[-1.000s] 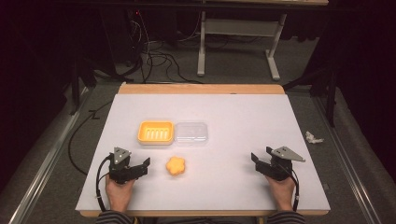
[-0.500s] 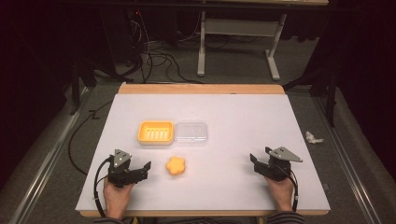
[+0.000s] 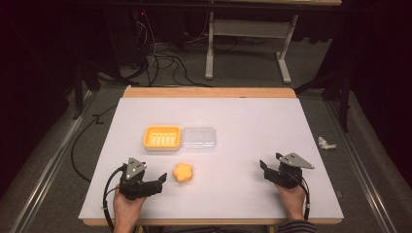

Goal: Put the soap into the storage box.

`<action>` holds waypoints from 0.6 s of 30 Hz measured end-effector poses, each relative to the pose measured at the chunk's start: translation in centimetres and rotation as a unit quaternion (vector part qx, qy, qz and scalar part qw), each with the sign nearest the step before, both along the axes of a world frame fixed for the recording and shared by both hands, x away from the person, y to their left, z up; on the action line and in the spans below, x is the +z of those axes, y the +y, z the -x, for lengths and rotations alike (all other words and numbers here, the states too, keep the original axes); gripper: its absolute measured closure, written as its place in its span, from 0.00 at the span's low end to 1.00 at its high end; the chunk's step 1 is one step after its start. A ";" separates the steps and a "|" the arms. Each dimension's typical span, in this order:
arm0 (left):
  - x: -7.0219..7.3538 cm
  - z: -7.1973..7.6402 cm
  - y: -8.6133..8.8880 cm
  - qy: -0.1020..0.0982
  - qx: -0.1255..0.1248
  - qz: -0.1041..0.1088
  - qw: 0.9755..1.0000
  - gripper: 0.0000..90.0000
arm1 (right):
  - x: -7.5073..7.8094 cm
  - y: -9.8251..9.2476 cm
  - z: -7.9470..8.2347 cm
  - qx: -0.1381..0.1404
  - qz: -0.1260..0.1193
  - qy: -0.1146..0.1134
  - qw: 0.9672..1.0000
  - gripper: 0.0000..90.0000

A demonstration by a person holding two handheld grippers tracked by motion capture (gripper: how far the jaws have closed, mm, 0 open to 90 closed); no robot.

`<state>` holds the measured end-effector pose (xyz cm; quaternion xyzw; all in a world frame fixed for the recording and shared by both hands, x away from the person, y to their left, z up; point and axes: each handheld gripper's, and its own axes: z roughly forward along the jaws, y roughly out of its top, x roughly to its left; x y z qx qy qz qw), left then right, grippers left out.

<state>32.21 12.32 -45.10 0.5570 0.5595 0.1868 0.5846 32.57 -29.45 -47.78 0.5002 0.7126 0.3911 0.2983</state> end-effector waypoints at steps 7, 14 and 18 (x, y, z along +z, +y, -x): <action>-0.3 0.1 -2.1 0.009 -0.029 -0.019 0.999 0.13 | 0.0 0.0 0.0 0.001 0.001 -0.001 1.000 0.34; -0.9 -0.3 -3.7 0.022 -0.043 -0.030 0.998 0.11 | 0.0 0.0 0.0 -0.002 0.000 0.001 1.000 0.34; -1.3 -0.7 -4.8 0.031 -0.055 -0.041 0.997 0.11 | 0.0 0.0 0.0 -0.002 0.001 0.002 1.000 0.34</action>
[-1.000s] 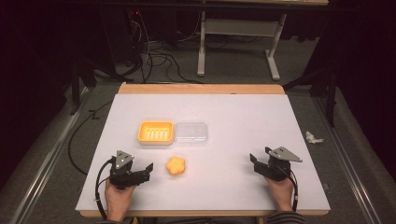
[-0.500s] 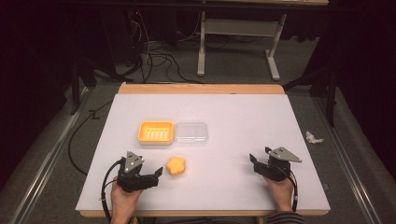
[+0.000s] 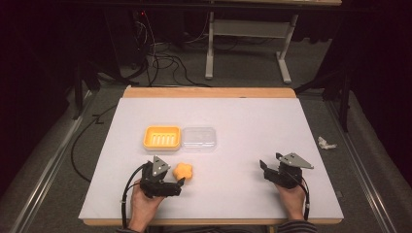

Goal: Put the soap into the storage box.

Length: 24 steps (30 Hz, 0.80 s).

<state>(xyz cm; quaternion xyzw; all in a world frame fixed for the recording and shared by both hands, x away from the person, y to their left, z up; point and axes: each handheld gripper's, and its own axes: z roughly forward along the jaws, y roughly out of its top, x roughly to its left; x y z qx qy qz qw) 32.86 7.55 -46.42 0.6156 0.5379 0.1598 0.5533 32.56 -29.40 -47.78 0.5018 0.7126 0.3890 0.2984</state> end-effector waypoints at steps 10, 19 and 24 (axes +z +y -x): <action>-0.8 -0.8 -1.6 0.014 -0.015 -0.016 1.000 0.10 | 0.0 0.0 0.0 -0.001 0.001 -0.001 1.000 0.34; -1.6 -1.6 -2.4 0.031 -0.018 -0.033 0.999 0.09 | 0.0 0.1 -0.1 0.001 0.010 0.004 1.000 0.34; -2.2 -1.8 -3.2 0.032 -0.023 -0.048 0.998 0.11 | 0.0 0.1 -0.1 0.001 0.011 0.002 1.000 0.34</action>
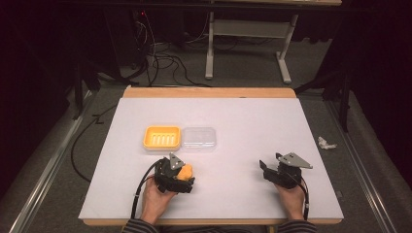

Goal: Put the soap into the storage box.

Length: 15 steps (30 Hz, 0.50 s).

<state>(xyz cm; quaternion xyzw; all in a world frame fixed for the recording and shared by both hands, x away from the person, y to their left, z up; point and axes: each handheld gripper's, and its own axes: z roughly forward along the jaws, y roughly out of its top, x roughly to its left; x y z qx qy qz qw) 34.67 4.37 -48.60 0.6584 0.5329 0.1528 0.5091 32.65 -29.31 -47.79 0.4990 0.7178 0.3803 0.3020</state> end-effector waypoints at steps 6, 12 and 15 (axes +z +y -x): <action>-0.5 0.1 -0.5 -0.001 -0.007 -0.012 1.000 0.17 | 0.0 0.0 0.0 0.000 -0.001 -0.001 1.000 0.34; -0.3 -0.3 -0.4 0.022 0.003 -0.001 1.000 0.22 | 0.0 0.0 0.0 0.001 -0.004 -0.002 1.000 0.33; -0.1 -0.4 -0.1 0.026 0.005 0.000 1.000 0.30 | 0.0 -0.1 0.0 0.001 -0.004 -0.002 1.000 0.33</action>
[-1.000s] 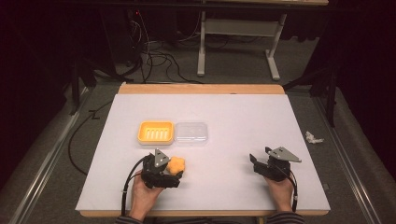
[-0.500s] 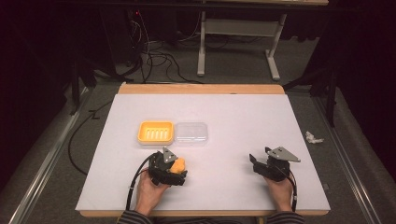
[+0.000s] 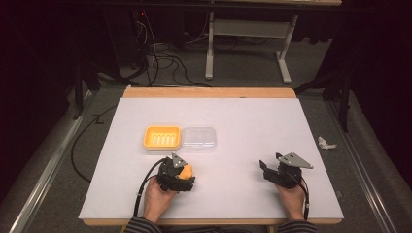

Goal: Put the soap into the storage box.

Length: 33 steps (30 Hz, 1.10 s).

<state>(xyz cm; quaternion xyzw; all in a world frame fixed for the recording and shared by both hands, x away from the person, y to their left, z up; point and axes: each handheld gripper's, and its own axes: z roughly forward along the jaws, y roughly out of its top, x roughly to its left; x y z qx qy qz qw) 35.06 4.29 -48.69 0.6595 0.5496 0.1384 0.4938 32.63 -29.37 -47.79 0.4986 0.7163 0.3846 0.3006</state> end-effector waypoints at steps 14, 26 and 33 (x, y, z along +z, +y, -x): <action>0.2 0.3 0.1 -0.009 -0.015 -0.013 1.000 0.31 | 0.0 0.0 0.0 -0.002 -0.003 -0.001 1.000 0.33; 1.1 0.6 0.5 -0.020 -0.017 -0.004 1.000 0.31 | 0.0 0.0 0.1 -0.002 -0.006 -0.001 1.000 0.33; 2.5 0.7 1.4 -0.029 -0.009 0.007 1.000 0.31 | 0.0 0.0 0.1 0.001 -0.002 -0.002 1.000 0.33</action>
